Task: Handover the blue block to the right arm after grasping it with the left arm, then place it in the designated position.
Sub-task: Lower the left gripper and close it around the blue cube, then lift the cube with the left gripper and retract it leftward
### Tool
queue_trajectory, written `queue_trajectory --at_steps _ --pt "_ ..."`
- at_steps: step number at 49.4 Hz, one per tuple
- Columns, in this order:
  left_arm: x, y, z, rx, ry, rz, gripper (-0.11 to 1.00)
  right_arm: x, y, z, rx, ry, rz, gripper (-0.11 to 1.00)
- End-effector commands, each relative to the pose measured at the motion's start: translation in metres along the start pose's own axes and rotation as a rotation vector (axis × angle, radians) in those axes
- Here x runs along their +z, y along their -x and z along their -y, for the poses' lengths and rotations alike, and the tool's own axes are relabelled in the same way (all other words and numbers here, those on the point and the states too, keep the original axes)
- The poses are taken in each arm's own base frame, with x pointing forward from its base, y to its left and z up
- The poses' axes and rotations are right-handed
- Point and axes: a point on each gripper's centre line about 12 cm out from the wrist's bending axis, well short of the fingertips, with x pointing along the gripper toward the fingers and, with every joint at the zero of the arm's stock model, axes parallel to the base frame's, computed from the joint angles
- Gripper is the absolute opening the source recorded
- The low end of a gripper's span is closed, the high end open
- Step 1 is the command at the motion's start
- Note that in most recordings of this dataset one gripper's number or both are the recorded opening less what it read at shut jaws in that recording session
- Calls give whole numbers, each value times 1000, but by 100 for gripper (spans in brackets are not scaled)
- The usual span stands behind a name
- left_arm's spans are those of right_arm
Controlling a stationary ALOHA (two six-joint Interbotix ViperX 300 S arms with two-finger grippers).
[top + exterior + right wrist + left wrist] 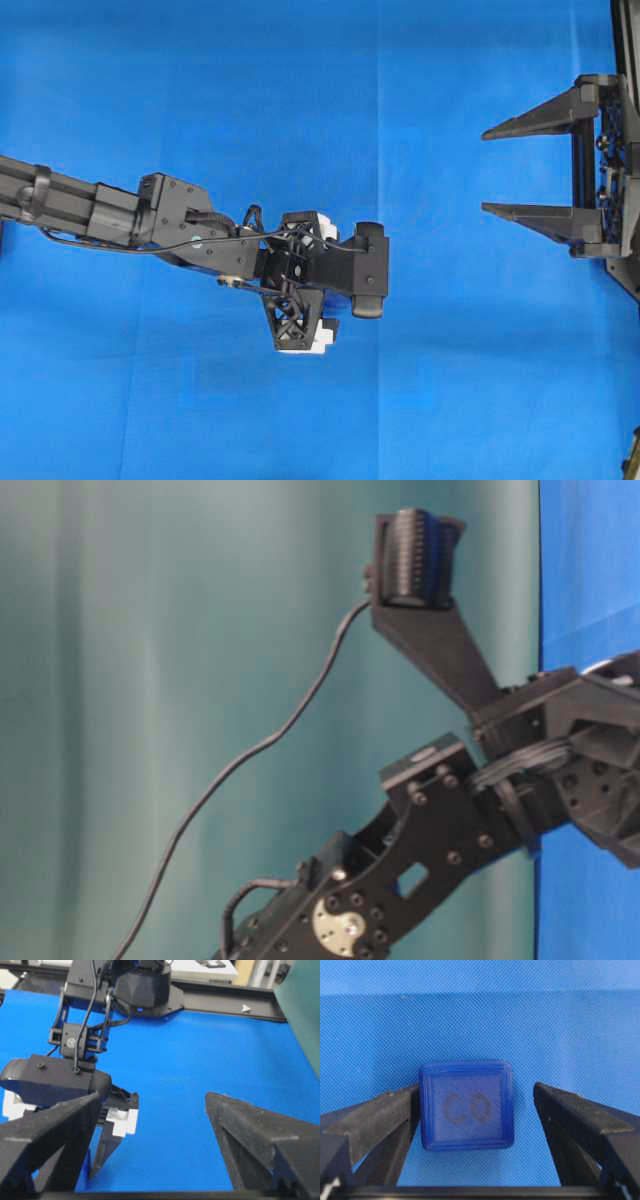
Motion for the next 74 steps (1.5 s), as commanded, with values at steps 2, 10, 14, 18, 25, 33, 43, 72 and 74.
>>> queue_trajectory --at_steps 2,10,14,18,25,33,43,72,74 --pt "9 7 2 -5 -7 37 92 10 -2 0 0 0 29 97" --pt "7 6 1 -2 -10 34 91 8 -3 0 1 0 23 97" --pt "8 6 1 -2 -12 35 90 8 -4 0 0 0 20 97" --pt "10 7 2 -3 -11 41 89 7 -4 0 -1 0 18 97" --pt "9 6 2 -1 -22 26 75 7 -4 0 -1 0 18 97" --pt "9 6 2 0 -25 20 48 7 -4 0 1 0 18 97" --pt "10 7 1 1 -19 22 48 7 -4 0 1 0 18 97" --pt "31 47 3 5 -15 7 48 9 -4 0 1 0 21 97" --pt "34 53 4 5 -14 14 48 9 -4 0 0 0 22 97"
